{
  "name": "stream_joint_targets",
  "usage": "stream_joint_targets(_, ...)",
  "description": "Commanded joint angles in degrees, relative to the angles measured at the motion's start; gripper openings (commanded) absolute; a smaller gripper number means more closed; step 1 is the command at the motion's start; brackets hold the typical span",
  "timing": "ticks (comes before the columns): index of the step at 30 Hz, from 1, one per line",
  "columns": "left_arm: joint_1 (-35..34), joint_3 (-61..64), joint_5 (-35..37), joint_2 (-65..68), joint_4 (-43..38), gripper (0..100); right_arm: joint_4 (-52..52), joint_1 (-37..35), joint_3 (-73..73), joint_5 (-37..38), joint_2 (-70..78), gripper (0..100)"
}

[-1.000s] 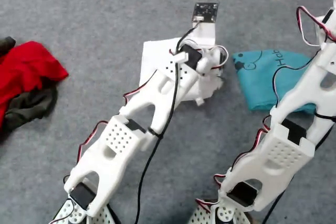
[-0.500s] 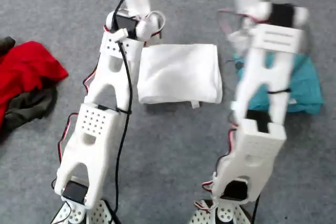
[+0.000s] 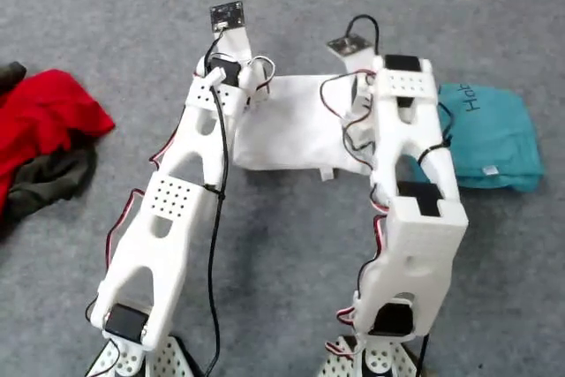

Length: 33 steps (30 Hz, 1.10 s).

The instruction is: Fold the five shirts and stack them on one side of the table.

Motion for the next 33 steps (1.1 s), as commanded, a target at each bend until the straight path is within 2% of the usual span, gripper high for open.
stream_joint_targets(1, -1.63, -3.21, 0.09, -0.7, 2.64, 3, 0.26, 0.62, -1.98, 0.18, -2.59, 1.2)
stream_joint_targets(4, -1.45, -9.19, -4.22, -1.76, 9.76, 3, 4.31, 0.18, -5.93, 0.18, -5.85, 1.2)
stream_joint_targets(10, -1.45, -8.04, -12.04, -11.6, 22.77, 3, 12.75, 0.0, -11.21, 5.01, -12.09, 1.4)
stream_joint_targets(15, -2.95, -6.9, -17.14, -20.57, 23.03, 3, 19.78, -0.09, -12.18, 8.18, -19.82, 1.5)
stream_joint_targets(18, -4.09, 1.36, -17.32, -28.66, 23.03, 3, 22.24, 0.18, -11.74, 7.74, -23.96, 1.5)
stream_joint_targets(22, -4.53, 25.45, -18.99, -45.89, 22.86, 3, 23.91, 0.26, -8.31, 6.86, -28.26, 1.6)
stream_joint_targets(26, -4.53, 52.97, -21.1, -66.81, 20.75, 3, 23.56, -0.09, -0.57, -4.13, -31.34, 4.8)
stream_joint_targets(28, -5.67, 67.65, -24.97, -76.04, 16.09, 3, 22.59, -0.18, 3.47, -12.31, -31.16, 10.7)
stream_joint_targets(33, -14.9, 97.27, -32.0, -94.24, 2.11, 3, 14.86, -4.75, 13.14, -36.66, -27.74, 25.0)
